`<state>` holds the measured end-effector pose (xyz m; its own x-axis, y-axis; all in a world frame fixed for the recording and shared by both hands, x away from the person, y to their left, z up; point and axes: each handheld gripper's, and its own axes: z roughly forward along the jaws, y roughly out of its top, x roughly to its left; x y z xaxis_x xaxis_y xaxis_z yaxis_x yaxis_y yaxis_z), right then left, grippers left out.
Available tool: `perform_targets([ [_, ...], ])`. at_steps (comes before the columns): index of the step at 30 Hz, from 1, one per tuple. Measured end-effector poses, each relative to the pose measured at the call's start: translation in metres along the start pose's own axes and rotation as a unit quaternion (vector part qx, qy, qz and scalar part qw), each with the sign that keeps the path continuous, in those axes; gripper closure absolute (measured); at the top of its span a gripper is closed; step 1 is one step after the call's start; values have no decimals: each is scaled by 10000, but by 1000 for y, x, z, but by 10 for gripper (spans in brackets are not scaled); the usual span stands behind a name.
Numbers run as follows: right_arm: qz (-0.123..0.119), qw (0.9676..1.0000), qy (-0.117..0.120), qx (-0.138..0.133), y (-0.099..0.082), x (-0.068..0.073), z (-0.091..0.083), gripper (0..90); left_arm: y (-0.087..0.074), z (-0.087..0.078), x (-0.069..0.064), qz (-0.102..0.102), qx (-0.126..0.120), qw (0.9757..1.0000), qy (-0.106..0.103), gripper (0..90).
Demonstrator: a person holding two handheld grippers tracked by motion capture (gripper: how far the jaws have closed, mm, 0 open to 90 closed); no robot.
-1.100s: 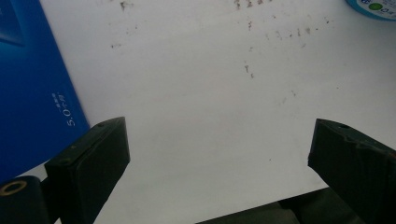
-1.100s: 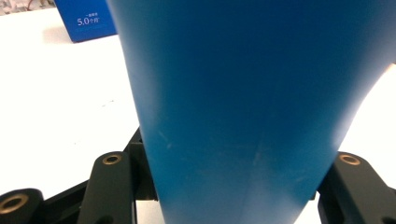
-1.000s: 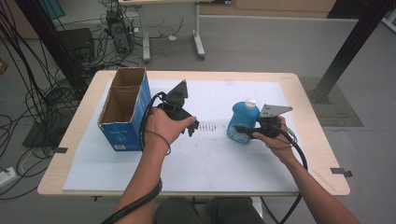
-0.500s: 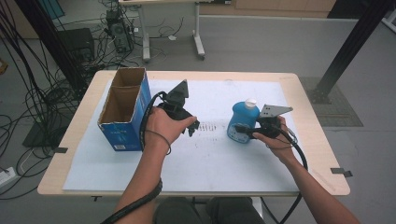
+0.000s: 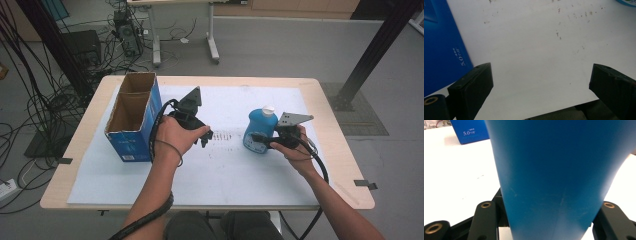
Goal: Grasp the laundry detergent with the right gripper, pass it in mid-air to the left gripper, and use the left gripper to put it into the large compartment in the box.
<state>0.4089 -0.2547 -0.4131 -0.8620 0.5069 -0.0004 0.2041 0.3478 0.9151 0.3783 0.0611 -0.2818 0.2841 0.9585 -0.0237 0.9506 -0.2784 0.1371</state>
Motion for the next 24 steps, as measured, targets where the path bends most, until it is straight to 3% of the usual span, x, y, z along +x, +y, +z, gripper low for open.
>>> perform_targets([
  [24, 8, 10000, 2, 3, 0, 0, 0, 456, -3, -1, 5, -36, 28, 10000, 39, 55],
])
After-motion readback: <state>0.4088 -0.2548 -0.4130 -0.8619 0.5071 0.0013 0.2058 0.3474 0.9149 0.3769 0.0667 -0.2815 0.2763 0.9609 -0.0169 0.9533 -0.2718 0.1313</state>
